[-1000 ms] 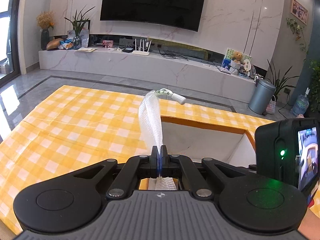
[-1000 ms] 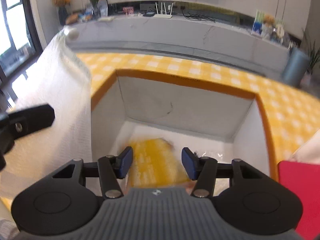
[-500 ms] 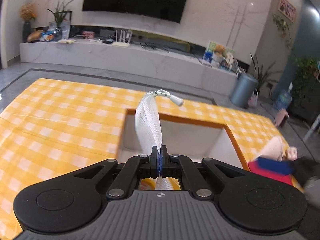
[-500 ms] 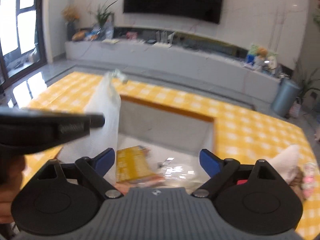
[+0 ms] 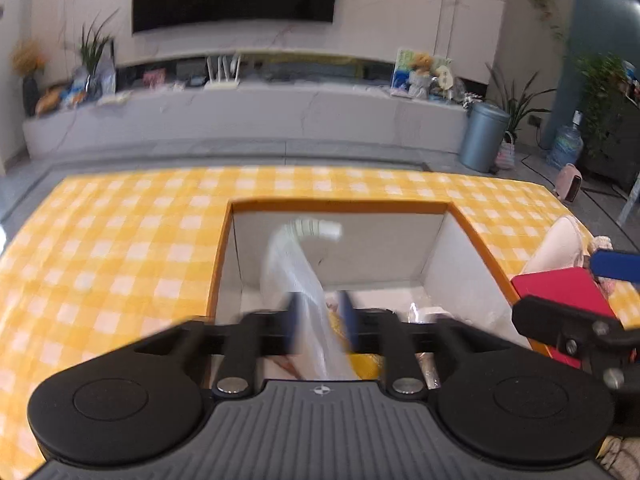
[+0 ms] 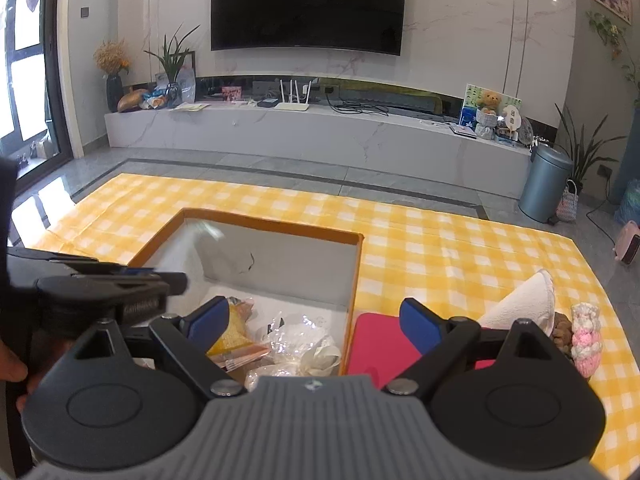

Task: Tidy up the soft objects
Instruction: 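Open the right tool to drop the packet while the left tool drops the bag into the bin, then move both tools back toward the knitted pouch and white cloth, then grasp the pink knitted pouch with the right tool while the left tool grasps the white cloth, then carry the pouch in the right tool while the left tool carries the white cloth over the bin, then open the left tool to drop the white cloth while the right tool lowers the pouch into the bin, then move both tools from the bin toward the brown plush toy and crocheted fruit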

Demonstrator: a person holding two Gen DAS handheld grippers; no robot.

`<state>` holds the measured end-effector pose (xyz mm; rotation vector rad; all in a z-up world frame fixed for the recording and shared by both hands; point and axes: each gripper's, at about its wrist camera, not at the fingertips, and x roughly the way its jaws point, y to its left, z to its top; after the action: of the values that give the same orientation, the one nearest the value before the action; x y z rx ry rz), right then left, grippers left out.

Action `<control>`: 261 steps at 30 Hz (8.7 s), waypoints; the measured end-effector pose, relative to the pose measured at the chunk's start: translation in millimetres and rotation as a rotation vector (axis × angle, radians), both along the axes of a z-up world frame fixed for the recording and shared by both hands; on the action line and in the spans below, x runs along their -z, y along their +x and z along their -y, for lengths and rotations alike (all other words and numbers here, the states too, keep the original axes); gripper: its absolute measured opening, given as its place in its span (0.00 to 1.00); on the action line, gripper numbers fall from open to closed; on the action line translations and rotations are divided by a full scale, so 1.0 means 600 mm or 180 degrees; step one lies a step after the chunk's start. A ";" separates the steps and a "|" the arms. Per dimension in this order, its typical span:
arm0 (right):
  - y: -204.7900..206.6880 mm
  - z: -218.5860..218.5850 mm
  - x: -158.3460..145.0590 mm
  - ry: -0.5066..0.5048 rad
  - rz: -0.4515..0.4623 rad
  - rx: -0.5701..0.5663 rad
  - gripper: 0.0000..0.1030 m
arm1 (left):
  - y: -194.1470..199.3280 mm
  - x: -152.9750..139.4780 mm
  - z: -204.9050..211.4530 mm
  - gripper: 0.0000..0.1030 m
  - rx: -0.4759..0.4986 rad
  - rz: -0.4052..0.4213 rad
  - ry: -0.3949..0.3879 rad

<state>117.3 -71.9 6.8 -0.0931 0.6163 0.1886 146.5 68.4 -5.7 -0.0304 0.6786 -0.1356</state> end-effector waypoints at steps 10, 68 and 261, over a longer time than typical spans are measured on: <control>-0.008 0.026 -0.007 0.0053 0.0044 0.0145 0.88 | -0.023 -0.031 -0.005 1.00 -0.0340 0.0349 -0.0079; 0.076 0.537 0.141 0.0792 0.0026 0.1321 0.94 | 0.162 0.053 0.528 1.00 0.2321 -0.0734 0.1032; -0.064 0.366 -0.056 -0.0240 0.0624 0.1078 0.92 | -0.151 -0.089 0.176 0.91 0.0225 0.0393 0.0207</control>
<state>79.1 -291.4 40.1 -0.0776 0.4353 -0.1704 55.6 -37.2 47.5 0.0640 0.5607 -0.1818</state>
